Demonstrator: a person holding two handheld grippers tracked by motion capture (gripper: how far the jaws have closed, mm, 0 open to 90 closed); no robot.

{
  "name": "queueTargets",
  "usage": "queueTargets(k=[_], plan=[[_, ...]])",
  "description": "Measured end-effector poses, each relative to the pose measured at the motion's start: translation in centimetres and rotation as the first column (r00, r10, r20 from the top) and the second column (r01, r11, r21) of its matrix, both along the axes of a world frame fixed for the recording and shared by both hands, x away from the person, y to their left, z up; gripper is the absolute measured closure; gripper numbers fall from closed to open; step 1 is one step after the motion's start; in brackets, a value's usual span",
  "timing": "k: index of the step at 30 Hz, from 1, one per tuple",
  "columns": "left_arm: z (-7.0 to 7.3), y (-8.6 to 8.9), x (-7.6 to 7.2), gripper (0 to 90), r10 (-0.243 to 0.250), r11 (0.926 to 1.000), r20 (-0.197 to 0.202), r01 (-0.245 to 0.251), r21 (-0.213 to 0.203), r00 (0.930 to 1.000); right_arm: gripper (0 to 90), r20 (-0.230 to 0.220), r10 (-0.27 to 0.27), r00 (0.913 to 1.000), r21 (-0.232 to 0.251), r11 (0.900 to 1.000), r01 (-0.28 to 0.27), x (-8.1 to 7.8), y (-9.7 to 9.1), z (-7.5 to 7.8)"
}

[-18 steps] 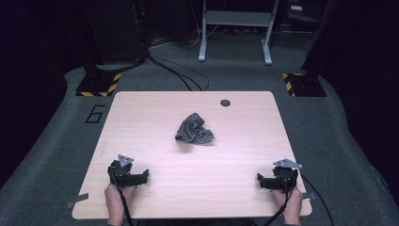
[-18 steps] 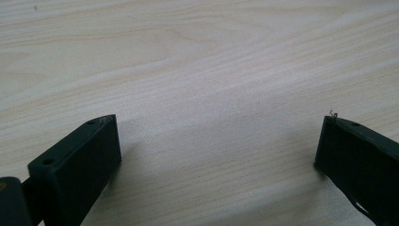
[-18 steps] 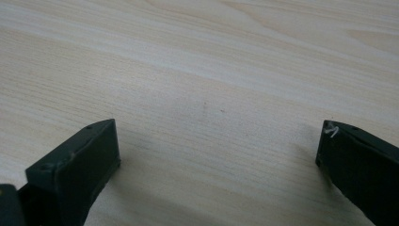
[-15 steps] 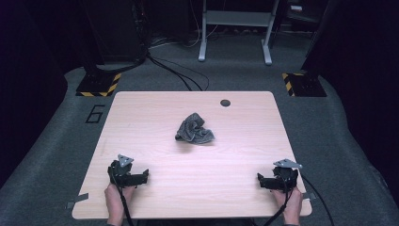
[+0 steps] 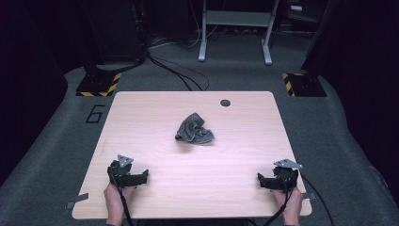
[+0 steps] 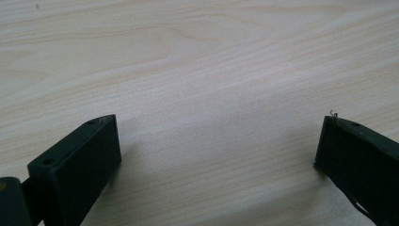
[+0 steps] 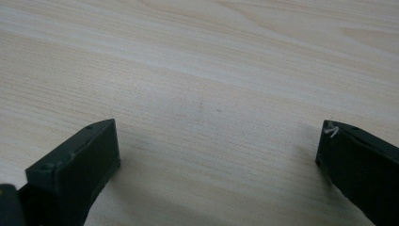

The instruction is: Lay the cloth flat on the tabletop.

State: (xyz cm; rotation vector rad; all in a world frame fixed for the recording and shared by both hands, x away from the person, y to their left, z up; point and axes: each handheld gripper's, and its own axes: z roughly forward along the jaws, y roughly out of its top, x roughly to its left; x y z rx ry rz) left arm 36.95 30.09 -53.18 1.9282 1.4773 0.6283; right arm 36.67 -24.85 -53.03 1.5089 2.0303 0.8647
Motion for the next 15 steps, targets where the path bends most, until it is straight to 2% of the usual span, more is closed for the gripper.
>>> queueTargets(k=[8,15], plan=[[0.1,0.2,0.1,0.2,-0.027,0.9996,0.011,0.027,-0.011,0.9996,0.0,-0.002,-0.005,1.0000,-0.002,1.0000,0.005,0.0,0.0,0.0],[1.3,-0.4,0.8,0.2,-0.052,0.9982,0.034,0.053,-0.027,0.9981,0.0,-0.002,-0.005,1.0000,-0.002,1.0000,0.005,0.0,0.0,0.0]])
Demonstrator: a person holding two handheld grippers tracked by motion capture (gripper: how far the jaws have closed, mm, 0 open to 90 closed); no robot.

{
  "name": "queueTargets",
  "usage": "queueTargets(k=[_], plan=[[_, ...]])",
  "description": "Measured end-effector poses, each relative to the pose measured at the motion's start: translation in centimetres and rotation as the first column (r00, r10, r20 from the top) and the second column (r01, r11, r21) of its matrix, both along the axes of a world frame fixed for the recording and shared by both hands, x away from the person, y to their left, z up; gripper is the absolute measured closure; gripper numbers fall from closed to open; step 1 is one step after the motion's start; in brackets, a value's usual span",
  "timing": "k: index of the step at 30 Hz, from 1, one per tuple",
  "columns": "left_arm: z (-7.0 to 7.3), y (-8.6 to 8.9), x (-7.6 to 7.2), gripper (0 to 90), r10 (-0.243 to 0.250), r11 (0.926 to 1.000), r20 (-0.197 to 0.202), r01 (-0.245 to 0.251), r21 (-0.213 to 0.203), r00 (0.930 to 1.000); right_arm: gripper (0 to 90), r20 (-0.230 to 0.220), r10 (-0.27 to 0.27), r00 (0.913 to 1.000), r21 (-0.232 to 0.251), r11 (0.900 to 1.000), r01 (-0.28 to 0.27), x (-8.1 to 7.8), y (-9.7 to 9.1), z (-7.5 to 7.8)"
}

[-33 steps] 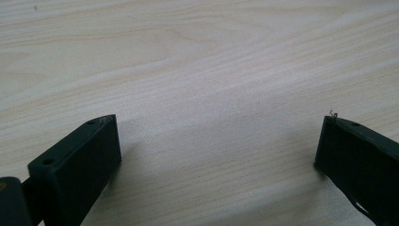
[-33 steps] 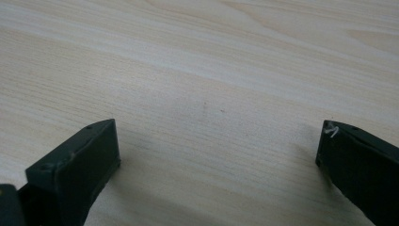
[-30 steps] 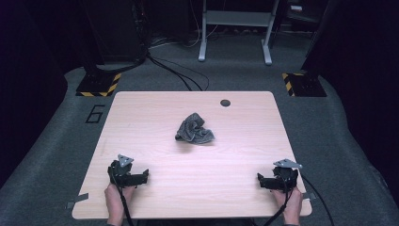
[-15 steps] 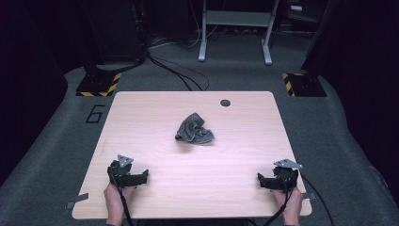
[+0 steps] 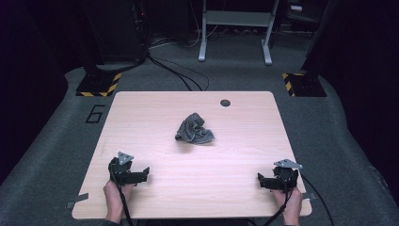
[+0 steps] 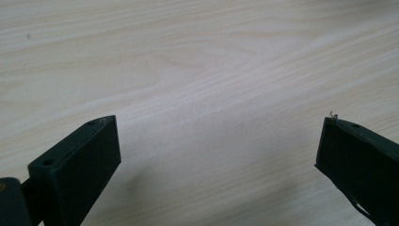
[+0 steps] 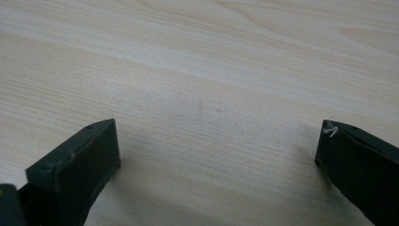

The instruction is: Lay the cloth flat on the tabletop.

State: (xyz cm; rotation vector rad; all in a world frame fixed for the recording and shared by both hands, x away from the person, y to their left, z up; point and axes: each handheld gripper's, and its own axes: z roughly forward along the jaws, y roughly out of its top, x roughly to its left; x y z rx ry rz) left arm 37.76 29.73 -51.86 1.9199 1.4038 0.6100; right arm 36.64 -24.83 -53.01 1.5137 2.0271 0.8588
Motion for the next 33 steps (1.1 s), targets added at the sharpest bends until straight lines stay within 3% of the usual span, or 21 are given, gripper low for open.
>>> queueTargets(k=[5,10,15,24,28,32,33], plan=[[1.0,-0.9,1.2,0.3,-0.038,0.9993,-0.004,0.038,-0.001,0.9993,0.0,0.000,0.001,1.0000,-0.001,1.0000,-0.001,0.0,0.0,0.0],[1.9,-1.9,2.8,0.2,-0.082,0.9962,-0.017,0.082,-0.032,0.9965,0.0,0.000,0.002,1.0000,-0.002,1.0000,-0.002,0.0,0.0,0.0],[2.4,-2.6,3.7,0.2,-0.104,0.9943,-0.013,0.103,-0.027,0.9945,0.0,0.001,0.002,1.0000,-0.002,1.0000,-0.002,0.0,0.0,0.0],[3.9,-4.1,6.0,0.2,-0.177,0.9839,-0.017,0.177,-0.024,0.9840,0.0,0.000,0.001,1.0000,-0.002,1.0000,-0.001,0.0,0.0,0.0],[4.3,-4.7,6.7,0.2,-0.192,0.9815,-0.010,0.191,-0.011,0.9814,0.0,0.000,0.001,1.0000,-0.002,1.0000,-0.001,0.0,0.0,0.0],[4.8,-5.7,7.6,0.2,-0.201,0.9793,0.000,0.201,-0.026,0.9797,0.0,0.000,0.001,1.0000,-0.002,1.0000,-0.001,0.0,0.0,0.0],[5.2,-6.3,8.1,0.1,-0.226,0.9740,-0.003,0.226,-0.014,0.9740,0.0,0.000,0.002,1.0000,-0.002,1.0000,-0.001,0.0,0.0,0.0]])
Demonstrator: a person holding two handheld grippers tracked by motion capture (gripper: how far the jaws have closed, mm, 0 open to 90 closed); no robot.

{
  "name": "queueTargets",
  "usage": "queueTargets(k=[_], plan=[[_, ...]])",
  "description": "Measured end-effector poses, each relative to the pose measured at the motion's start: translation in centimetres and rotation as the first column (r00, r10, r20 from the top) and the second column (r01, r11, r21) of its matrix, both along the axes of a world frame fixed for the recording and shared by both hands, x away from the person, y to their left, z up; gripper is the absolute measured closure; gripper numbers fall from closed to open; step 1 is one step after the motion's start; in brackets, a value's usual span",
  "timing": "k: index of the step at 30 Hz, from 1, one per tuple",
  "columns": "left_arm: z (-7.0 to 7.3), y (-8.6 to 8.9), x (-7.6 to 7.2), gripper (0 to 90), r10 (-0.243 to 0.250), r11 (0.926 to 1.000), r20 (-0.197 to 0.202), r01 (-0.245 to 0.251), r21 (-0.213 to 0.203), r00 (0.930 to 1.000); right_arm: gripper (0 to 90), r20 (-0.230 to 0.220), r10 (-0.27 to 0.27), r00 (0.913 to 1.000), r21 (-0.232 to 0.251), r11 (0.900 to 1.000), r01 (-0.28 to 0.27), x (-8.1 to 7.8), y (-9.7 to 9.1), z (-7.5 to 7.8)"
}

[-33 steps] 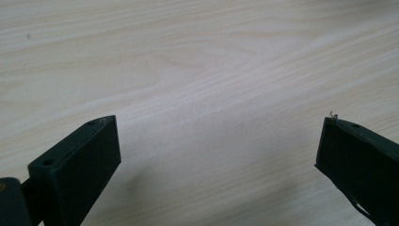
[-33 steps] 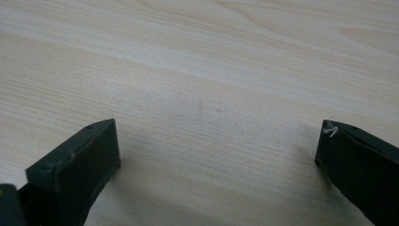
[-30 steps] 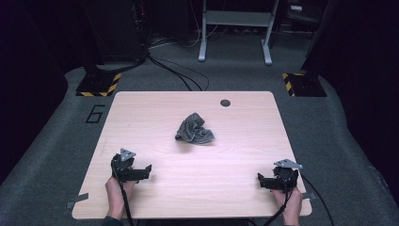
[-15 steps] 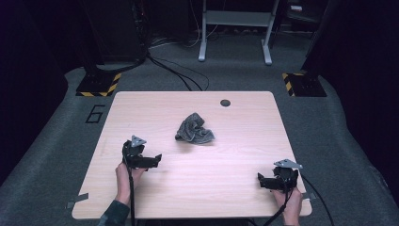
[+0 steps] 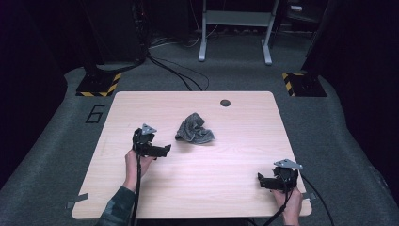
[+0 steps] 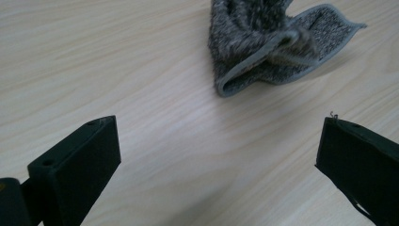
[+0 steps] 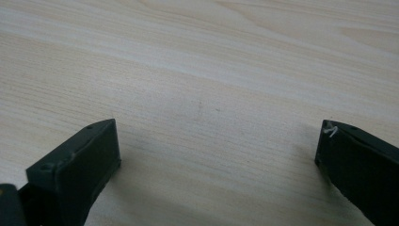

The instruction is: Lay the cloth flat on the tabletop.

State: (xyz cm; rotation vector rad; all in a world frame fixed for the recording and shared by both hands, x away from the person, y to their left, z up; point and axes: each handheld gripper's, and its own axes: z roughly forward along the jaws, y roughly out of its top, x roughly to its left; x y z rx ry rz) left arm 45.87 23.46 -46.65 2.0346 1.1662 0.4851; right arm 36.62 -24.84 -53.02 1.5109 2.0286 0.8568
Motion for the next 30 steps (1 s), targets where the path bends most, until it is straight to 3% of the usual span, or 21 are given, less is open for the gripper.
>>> queueTargets(k=[2,4,11,13,15,18,19,24,30], plan=[[0.1,-0.5,0.2,0.2,0.004,1.0000,0.011,-0.004,-0.009,0.9999,0.0,0.000,-0.001,1.0000,0.001,1.0000,0.001,0.0,0.0,0.0],[0.5,-1.5,1.2,0.1,-0.030,0.9995,0.007,0.030,0.005,0.9995,0.0,0.000,-0.001,1.0000,0.000,1.0000,0.001,0.0,0.0,0.0],[1.1,-4.0,3.4,0.2,-0.069,0.9976,0.004,0.069,0.009,0.9976,0.0,0.000,0.000,1.0000,0.000,1.0000,0.000,0.0,0.0,0.0],[1.2,-4.3,3.7,0.2,-0.064,0.9980,0.006,0.064,-0.001,0.9980,0.0,0.000,0.000,1.0000,0.000,1.0000,0.000,0.0,0.0,0.0],[1.3,-5.2,5.0,0.2,-0.072,0.9974,0.000,0.072,-0.005,0.9974,0.0,0.000,0.000,1.0000,0.001,1.0000,0.000,0.0,0.0,0.0],[1.1,-5.8,5.8,0.2,-0.074,0.9971,-0.011,0.074,0.014,0.9972,0.0,0.000,0.000,1.0000,0.000,1.0000,0.000,0.0,0.0,0.0],[0.7,-6.3,6.6,0.2,-0.075,0.9970,-0.019,0.075,0.018,0.9970,0.0,0.000,0.000,1.0000,0.000,1.0000,0.000,0.0,0.0,0.0],[-0.8,-7.3,8.1,0.3,-0.072,0.9966,-0.048,0.074,0.035,0.9962,0.0,0.000,0.001,1.0000,0.000,1.0000,-0.001,0.0,0.0,0.0],[-2.2,-8.1,8.8,4.6,-0.074,0.9963,-0.065,0.077,0.039,0.9951,0.0,0.000,0.001,1.0000,0.000,1.0000,-0.001,0.0,0.0,0.0]])
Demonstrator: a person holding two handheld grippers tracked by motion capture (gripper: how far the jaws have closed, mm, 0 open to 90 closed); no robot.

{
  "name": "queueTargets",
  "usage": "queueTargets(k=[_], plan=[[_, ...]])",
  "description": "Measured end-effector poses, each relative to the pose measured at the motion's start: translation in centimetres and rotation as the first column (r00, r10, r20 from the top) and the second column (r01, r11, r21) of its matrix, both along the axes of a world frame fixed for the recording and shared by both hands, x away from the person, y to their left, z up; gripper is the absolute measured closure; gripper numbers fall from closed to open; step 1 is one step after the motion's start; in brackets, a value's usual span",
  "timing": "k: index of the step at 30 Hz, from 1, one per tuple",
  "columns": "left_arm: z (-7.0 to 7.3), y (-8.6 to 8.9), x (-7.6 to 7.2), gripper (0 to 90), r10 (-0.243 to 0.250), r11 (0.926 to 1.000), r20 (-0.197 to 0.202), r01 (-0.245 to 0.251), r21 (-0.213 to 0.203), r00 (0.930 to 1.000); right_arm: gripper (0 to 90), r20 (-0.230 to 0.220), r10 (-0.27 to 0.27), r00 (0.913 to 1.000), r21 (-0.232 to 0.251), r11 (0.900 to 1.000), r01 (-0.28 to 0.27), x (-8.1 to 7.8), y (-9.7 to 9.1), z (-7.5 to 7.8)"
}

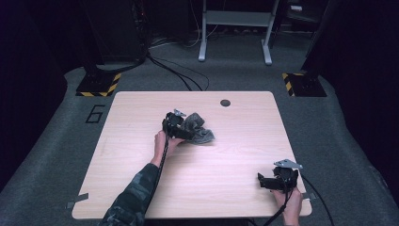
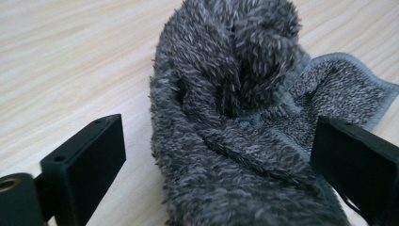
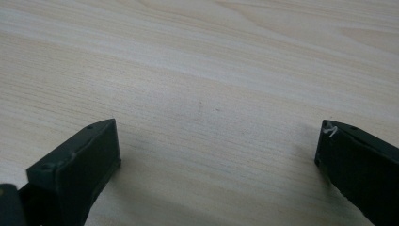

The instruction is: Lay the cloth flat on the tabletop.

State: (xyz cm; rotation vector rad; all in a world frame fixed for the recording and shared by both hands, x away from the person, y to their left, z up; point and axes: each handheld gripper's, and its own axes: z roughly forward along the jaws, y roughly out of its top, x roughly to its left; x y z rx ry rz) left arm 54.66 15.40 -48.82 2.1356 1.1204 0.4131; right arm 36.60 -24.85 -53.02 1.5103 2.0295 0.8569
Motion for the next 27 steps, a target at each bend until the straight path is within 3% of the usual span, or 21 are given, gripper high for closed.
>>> queueTargets(k=[9,11,17,23,24,25,27], plan=[[-1.8,-0.7,0.2,16.2,-0.009,0.9998,-0.003,0.009,0.015,1.0000,0.0,0.001,0.000,1.0000,0.000,1.0000,0.000,0.0,0.0,0.0],[-2.2,-0.9,0.3,22.4,-0.011,0.9996,-0.004,0.011,0.026,0.9999,0.0,0.001,0.000,1.0000,0.000,1.0000,0.000,0.0,0.0,0.0],[-2.6,-1.2,0.2,32.7,-0.001,0.9991,-0.001,0.001,0.042,1.0000,0.0,0.001,0.000,1.0000,0.000,1.0000,0.000,0.0,0.0,0.0],[-2.6,-1.3,0.0,58.6,-0.007,0.9995,0.019,0.007,0.031,0.9998,0.0,0.001,0.000,1.0000,0.000,1.0000,0.000,0.0,0.0,0.0],[-2.6,-1.3,0.0,58.6,-0.014,0.9994,0.020,0.014,0.033,0.9997,0.0,0.001,0.000,1.0000,0.000,1.0000,0.000,0.0,0.0,0.0],[-2.6,-1.4,-0.1,66.7,-0.014,0.9996,0.025,0.013,0.024,0.9996,0.0,0.001,0.000,1.0000,0.000,1.0000,0.000,0.0,0.0,0.0],[-2.6,-1.3,-0.2,70.5,-0.016,0.9998,0.032,0.016,0.010,0.9994,0.0,0.001,0.000,1.0000,0.000,1.0000,0.000,0.0,0.0,0.0]])
